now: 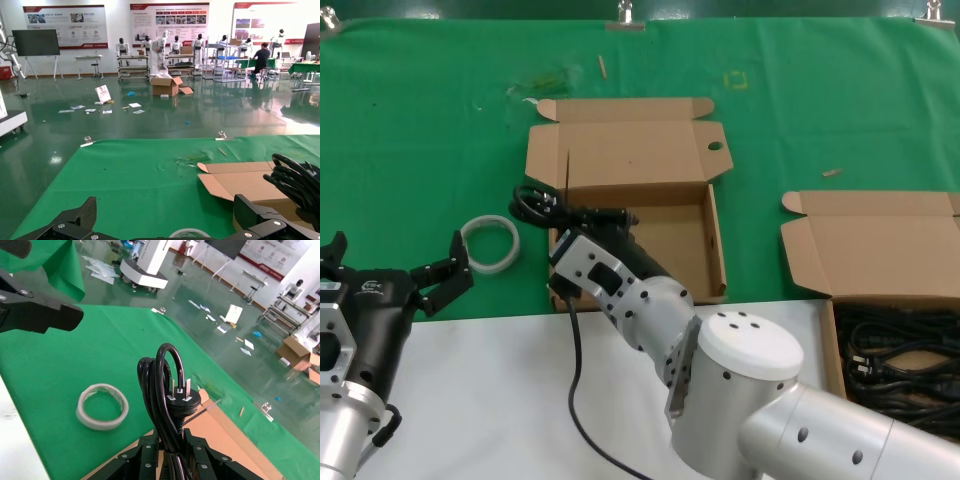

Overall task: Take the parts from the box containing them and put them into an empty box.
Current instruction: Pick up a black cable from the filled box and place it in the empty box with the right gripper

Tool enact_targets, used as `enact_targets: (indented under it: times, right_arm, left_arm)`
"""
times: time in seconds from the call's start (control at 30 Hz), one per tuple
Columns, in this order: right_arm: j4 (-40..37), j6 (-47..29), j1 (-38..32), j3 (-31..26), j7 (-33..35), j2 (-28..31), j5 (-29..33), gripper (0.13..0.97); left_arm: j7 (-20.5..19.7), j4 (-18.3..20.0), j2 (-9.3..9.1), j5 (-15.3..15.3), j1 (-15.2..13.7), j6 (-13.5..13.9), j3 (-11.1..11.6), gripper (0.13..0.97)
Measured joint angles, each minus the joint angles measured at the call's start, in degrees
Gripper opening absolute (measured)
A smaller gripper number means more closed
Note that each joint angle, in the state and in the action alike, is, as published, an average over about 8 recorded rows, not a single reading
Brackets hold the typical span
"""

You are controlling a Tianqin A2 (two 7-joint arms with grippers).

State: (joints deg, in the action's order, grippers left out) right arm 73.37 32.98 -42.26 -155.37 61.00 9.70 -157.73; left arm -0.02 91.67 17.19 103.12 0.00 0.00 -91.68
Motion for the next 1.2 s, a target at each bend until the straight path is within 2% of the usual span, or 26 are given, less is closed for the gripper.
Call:
enact_targets:
  times: [0.6,1.2]
  right_arm:
    - [-0.24,3.26,3.26,5.43,5.6,0.07,0.01,0.222]
    - [-1.61,1.93,3.78,7.36,5.03,0.07,0.0,0.222]
  left_arm:
    - [0.0,0.0,0.0,0.0,0.0,0.0,0.0,0.966]
    - [0.0,0.0,0.0,0.0,0.0,0.0,0.0,0.966]
